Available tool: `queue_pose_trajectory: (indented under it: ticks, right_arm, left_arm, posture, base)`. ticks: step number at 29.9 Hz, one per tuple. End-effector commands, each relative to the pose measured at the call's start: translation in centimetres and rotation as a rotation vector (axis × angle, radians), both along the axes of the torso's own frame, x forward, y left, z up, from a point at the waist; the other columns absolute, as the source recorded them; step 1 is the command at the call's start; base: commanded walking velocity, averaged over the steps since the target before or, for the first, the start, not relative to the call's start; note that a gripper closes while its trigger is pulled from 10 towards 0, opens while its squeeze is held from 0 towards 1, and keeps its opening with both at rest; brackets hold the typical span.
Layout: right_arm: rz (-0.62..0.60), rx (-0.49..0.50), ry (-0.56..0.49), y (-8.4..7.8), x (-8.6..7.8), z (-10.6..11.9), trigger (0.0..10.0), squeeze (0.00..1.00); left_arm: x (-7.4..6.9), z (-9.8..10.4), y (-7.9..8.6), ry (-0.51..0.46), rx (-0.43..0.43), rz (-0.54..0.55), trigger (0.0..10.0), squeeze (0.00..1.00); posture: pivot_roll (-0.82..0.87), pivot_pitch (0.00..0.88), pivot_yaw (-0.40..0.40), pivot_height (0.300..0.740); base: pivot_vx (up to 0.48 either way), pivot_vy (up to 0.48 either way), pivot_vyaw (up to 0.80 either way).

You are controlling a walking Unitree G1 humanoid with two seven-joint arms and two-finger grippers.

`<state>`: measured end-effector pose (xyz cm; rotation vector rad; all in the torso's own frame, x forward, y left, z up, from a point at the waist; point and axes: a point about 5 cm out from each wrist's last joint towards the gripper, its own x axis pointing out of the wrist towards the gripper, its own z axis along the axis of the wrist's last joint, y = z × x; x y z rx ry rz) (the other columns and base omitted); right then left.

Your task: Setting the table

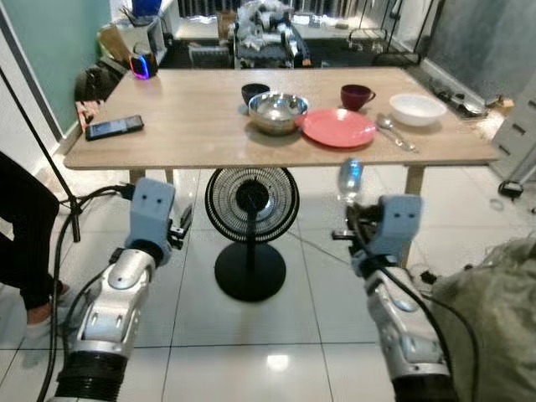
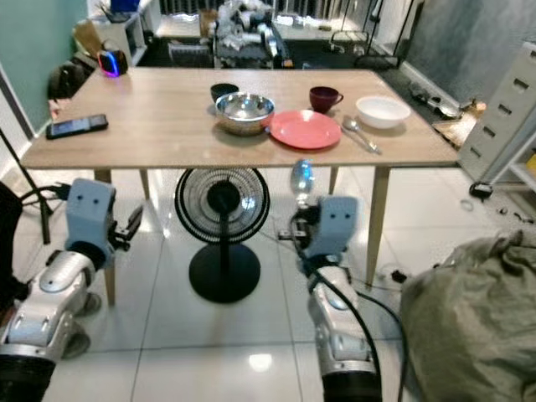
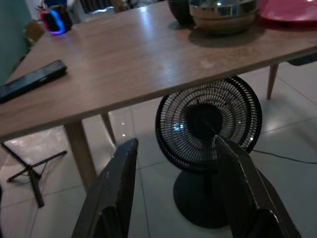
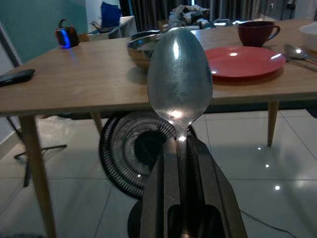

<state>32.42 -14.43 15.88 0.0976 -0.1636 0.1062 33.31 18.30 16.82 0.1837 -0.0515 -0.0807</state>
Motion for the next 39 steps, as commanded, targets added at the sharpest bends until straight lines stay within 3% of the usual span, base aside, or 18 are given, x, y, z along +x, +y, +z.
queue_pose_trajectory:
  ticks: [1, 39]
  right_arm:
    - [-0.017, 0.001, -0.005, -0.56, -0.03, 0.02, 10.0, 0.0]
    - [-0.017, 0.012, -0.031, -0.59, 0.19, 0.56, 10.0, 0.0]
  left_arm:
    - [-0.14, -0.38, -0.09, 0.015, 0.008, 0.001, 10.0, 0.0]
    - [-0.29, 0.35, -0.54, -0.022, 0.035, -0.038, 10.0, 0.0]
  posture:
    - [0.03, 0.0, 0.09, 0.74]
    - [0.04, 0.0, 0.097, 0.74]
  base:
    - [0.48, 0.0, 0.0]
    - [0.449, 0.0, 0.0]
